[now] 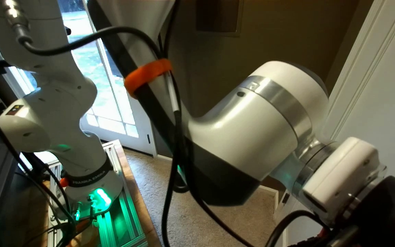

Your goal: Turn off the light switch.

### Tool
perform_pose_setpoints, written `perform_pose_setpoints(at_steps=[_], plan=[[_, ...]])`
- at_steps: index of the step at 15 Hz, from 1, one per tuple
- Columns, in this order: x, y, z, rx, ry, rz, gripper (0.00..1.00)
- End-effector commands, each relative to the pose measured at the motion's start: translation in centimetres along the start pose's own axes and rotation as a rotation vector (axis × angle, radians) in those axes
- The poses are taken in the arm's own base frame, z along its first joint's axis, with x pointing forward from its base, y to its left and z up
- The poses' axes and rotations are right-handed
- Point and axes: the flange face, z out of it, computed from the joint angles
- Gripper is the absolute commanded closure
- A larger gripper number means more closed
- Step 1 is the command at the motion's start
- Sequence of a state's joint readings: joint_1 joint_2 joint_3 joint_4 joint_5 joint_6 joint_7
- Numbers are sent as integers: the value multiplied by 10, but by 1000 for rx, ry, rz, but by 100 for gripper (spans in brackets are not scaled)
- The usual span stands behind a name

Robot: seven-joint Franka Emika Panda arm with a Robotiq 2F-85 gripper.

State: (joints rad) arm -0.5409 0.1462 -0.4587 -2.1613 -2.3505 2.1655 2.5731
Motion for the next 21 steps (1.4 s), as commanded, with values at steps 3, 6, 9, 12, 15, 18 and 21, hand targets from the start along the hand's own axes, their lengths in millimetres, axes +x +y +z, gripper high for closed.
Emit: perform_pose_setpoints(at_steps=[3,6,9,12,15,18,21], plan=[[1,3,11,66,-7,-31,100],[4,8,2,98,-57,-41,100],[16,20,-15,167,-175,-50,100],[29,33,-34,283,-304,-77,100],[47,47,-51,381,-397,-107,100],[65,62,-73,527,-501,-201,100],[64,73,-101,623,-531,-294,100]])
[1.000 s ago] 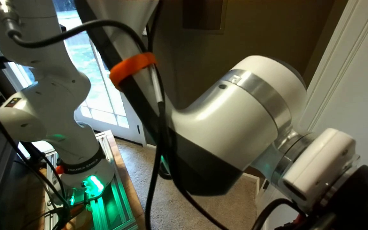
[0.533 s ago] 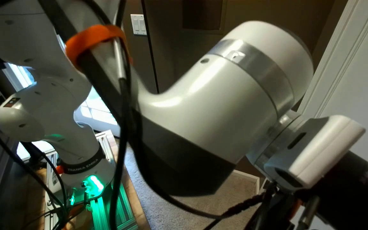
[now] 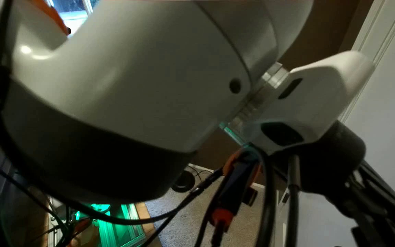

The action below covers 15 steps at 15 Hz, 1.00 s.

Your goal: Turn off the light switch.

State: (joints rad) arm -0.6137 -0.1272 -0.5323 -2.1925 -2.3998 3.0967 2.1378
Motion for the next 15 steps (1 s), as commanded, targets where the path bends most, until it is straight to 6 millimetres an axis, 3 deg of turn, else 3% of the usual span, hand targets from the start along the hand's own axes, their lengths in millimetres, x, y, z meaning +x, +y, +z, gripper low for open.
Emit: perform_pose_setpoints(at_steps=[1,6,9,13,15], plan=[[-22,-8,-38,75,-43,-100,100],[-62,-41,-70,93,-109,-281,100],[-71,-58,-93,115,-116,-416,100],[-97,-78,-90,175,-209,-507,100],[-121,-88,-86,228,-272,-537,100]])
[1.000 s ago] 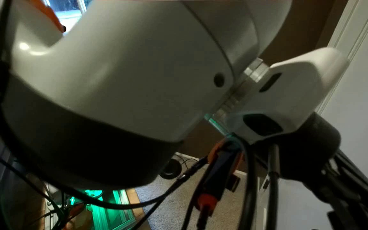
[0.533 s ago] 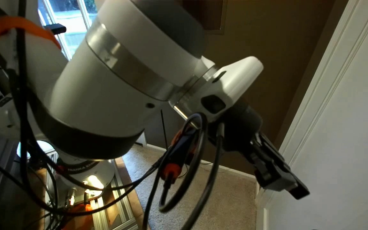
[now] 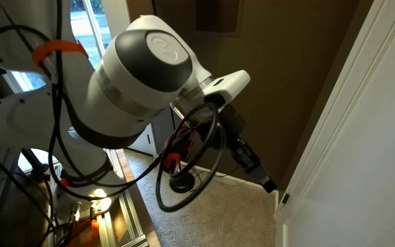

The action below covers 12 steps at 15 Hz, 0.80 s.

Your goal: Turn off the light switch.

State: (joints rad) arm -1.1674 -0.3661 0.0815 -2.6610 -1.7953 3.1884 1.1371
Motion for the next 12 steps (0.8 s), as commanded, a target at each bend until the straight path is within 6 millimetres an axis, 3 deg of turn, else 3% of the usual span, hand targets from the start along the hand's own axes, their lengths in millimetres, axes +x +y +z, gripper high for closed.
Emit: perform_pose_setpoints(at_steps=[1,2,3,9,10,12], plan=[[-29,-29,11,107,-77,-55,93],[-36,-39,15,140,-98,-68,73],[-36,-45,34,175,-125,-71,67],[-77,-98,70,357,-261,-78,26],[-65,-84,58,291,-226,-84,43],[-76,-96,67,336,-259,-83,30]])
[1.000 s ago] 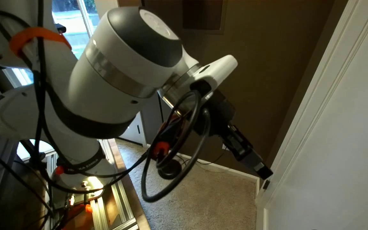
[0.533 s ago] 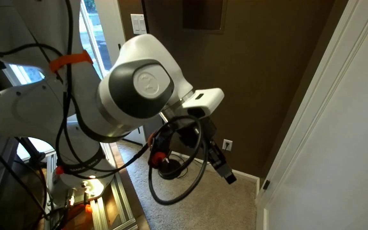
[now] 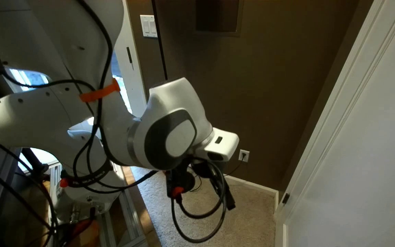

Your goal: Turn off the light switch.

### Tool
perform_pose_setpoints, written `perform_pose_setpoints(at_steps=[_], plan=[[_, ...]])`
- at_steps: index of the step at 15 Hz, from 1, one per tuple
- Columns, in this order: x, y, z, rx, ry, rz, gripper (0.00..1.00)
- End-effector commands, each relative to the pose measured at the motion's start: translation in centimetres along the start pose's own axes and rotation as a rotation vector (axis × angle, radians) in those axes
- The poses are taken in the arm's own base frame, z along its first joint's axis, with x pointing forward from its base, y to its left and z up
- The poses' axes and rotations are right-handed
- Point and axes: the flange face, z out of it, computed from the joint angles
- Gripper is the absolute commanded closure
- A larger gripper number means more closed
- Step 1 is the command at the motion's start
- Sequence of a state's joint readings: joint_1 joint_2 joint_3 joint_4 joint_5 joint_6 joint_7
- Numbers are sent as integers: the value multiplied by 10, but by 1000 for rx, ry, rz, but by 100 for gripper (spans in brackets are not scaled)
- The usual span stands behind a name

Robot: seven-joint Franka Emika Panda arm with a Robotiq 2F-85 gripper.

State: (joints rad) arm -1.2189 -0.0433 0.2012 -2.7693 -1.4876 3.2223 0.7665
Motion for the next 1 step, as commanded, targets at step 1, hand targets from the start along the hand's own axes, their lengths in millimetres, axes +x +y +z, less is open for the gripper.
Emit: perform_pose_setpoints(at_steps=[1], plan=[[-1,-1,3,10,-6,0,26]])
